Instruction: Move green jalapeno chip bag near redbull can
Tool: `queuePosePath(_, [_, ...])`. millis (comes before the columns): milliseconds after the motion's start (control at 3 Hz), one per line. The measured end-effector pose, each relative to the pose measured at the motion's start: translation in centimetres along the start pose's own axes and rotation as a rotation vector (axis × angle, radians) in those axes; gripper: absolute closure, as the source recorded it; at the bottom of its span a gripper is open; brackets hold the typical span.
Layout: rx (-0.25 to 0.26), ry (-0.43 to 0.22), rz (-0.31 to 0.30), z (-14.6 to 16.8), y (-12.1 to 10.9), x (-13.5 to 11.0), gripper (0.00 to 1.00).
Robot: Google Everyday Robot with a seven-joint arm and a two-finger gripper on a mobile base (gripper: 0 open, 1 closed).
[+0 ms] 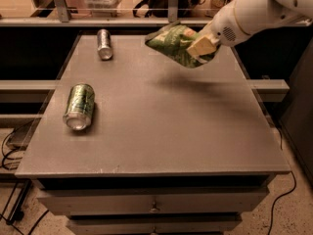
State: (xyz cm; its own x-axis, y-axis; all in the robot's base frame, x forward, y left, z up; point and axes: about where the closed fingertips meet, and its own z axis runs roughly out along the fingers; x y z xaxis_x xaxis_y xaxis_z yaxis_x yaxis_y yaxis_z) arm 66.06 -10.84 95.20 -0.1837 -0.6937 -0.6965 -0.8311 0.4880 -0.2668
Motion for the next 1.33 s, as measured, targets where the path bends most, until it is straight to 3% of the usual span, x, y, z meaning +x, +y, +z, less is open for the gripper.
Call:
queuePosePath(333, [-0.007, -0.031, 0.014, 2.8, -0.2, -2.4, 1.0])
queuePosePath(667, [0.006, -0.036, 0.069, 6.3, -0.8, -4.4, 1.0])
queuePosePath(1333, [0.073, -0.003, 0.302, 12.7, -2.3, -6.1, 0.58])
